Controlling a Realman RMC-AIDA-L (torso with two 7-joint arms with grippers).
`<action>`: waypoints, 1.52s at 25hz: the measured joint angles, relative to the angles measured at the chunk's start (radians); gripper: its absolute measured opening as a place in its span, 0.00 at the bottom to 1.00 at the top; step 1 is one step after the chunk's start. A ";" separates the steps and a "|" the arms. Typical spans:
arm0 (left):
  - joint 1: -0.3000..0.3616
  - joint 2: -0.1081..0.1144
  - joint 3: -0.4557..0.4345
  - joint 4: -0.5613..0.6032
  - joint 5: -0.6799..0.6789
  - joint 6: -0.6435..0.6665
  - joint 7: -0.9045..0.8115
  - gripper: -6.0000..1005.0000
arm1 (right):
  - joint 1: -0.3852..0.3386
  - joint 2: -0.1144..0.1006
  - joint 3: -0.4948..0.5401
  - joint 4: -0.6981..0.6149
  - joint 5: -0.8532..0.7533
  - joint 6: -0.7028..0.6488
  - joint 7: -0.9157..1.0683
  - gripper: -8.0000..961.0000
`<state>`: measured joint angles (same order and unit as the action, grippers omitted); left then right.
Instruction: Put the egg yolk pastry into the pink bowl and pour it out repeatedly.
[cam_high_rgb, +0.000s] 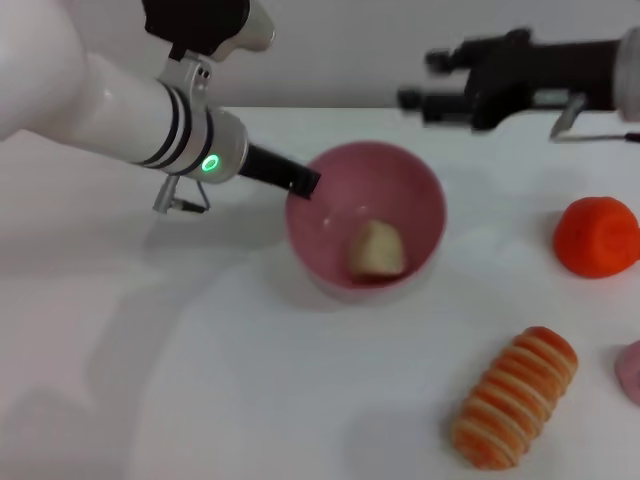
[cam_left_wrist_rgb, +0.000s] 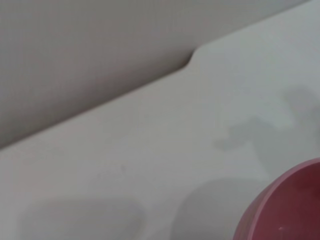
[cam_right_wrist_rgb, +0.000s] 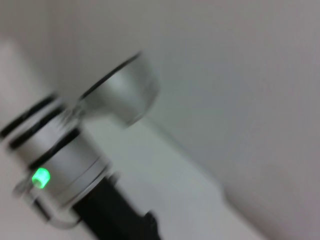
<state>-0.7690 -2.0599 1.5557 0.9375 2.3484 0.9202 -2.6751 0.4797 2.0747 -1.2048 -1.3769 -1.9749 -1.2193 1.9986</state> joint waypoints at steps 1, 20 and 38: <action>0.006 -0.003 0.012 0.008 -0.002 -0.032 0.001 0.05 | -0.018 -0.001 0.027 0.003 0.052 0.006 -0.018 0.59; 0.204 -0.011 0.644 0.085 -0.014 -1.104 0.061 0.05 | -0.320 -0.002 0.322 0.572 1.335 -0.425 -0.809 0.59; 0.327 -0.013 0.928 -0.028 -0.013 -1.805 0.325 0.05 | -0.264 -0.002 0.296 0.551 1.325 -0.440 -0.805 0.59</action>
<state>-0.4417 -2.0725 2.4838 0.9094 2.3357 -0.8847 -2.3504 0.2158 2.0731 -0.9085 -0.8263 -0.6502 -1.6597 1.1940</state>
